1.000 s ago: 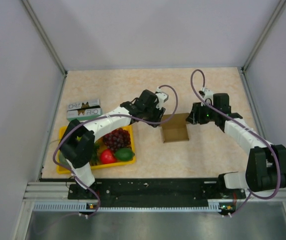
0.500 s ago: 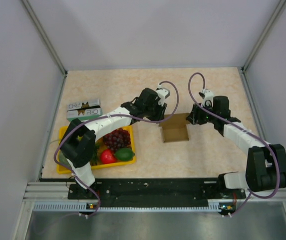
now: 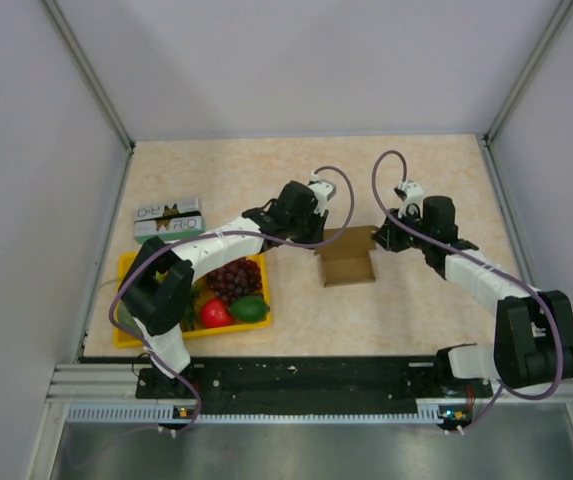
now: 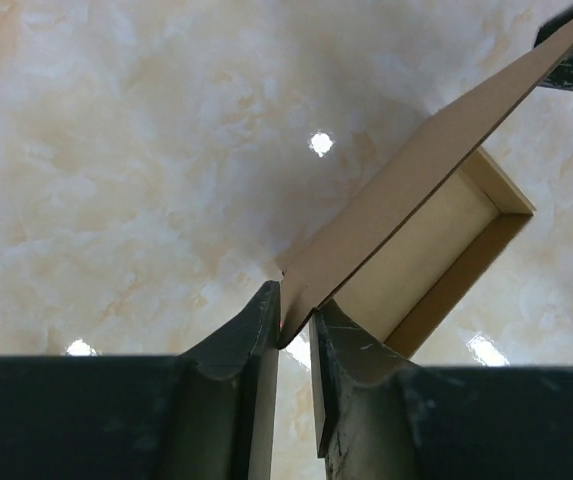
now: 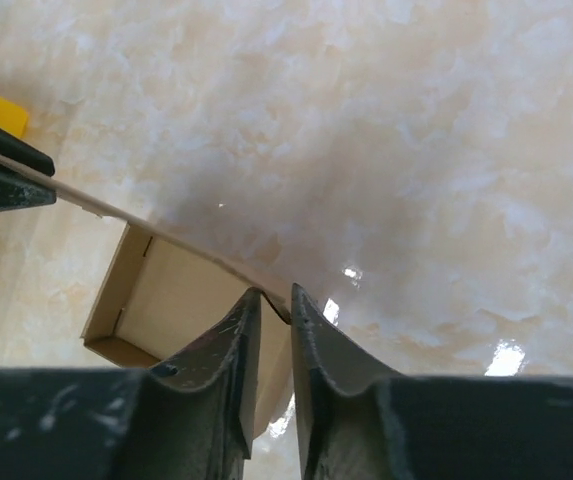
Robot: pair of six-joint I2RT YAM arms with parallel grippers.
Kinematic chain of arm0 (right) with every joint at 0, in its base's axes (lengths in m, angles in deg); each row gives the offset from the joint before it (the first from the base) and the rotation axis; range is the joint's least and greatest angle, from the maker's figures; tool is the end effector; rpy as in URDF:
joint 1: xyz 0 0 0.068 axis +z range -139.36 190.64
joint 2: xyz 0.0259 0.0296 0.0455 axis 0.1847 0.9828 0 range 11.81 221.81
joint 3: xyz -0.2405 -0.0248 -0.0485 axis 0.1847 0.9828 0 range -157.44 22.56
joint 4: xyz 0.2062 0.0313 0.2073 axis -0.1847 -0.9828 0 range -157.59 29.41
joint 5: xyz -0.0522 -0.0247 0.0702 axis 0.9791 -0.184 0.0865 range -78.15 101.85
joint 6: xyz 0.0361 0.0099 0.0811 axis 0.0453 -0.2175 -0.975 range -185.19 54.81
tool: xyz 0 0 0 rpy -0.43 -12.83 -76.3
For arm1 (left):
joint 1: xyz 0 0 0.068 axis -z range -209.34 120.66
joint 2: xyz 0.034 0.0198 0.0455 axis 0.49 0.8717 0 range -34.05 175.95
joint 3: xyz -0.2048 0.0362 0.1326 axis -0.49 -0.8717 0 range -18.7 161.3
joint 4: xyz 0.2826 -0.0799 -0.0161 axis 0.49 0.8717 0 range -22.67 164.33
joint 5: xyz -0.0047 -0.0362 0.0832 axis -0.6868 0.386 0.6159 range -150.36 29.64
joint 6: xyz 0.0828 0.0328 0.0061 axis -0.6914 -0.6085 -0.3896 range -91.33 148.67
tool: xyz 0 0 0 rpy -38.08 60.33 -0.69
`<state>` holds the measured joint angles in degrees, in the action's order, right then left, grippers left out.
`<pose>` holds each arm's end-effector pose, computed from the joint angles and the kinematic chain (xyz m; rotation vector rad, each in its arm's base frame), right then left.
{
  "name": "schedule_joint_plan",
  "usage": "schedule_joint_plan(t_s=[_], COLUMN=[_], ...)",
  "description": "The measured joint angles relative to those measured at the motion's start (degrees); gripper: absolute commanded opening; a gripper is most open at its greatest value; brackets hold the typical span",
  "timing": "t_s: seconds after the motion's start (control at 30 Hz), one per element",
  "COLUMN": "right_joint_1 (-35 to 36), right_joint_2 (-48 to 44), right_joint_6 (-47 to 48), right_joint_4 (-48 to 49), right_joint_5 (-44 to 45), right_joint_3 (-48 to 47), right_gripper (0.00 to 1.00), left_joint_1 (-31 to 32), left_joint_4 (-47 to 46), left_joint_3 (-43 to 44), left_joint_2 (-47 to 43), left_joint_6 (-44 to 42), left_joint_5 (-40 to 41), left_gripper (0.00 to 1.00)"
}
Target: Fold the paper box
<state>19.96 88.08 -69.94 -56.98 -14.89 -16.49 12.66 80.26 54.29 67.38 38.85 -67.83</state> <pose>0.3330 0.0910 0.1419 -0.3574 2.1255 0.6448 0.3320 -0.3128 0.1643 0.7150 2.2538 -0.6081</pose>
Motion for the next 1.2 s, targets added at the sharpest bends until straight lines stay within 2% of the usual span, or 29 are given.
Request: schedule_joint_plan(t_s=[0.03, 0.13, 0.33, 0.73, 0.97, 1.2], right_joint_1=[0.5, 2.9, 7.4, 17.5, 24.2, 31.7], right_joint_2=[-0.5, -3.3, -8.6, -9.7, -10.6, -5.9], right_joint_6=[-0.3, -2.2, -7.3, -18.9, -26.7, -35.5], right_joint_4=[0.3, 2.1, 5.9, 5.1, -2.3, -9.0], right_joint_5=[0.7, 3.5, 11.7, 33.6, 45.9, 59.5], right_joint_3=[0.6, 3.4, 8.7, 9.0, 6.3, 0.8], right_gripper=[0.10, 0.00, 0.00, 0.00, 0.00, 0.00], left_joint_1=[0.0, 0.0, 0.6, 4.2, 6.6, 6.6], left_joint_4=[0.1, 0.4, 0.3, -0.5, -0.2, -0.3], left_joint_3=[-0.4, -0.5, -0.5, -1.9, -2.3, -2.4], left_joint_2=[0.0, 0.0, 0.0, -1.1, -1.9, -1.9], left_joint_6=[0.4, 1.5, 3.7, 9.5, 12.9, 17.9], left_joint_5=[0.7, 2.6, 6.8, 17.0, 22.6, 25.4], left_gripper=[0.10, 0.00, 0.00, 0.00, 0.00, 0.00])
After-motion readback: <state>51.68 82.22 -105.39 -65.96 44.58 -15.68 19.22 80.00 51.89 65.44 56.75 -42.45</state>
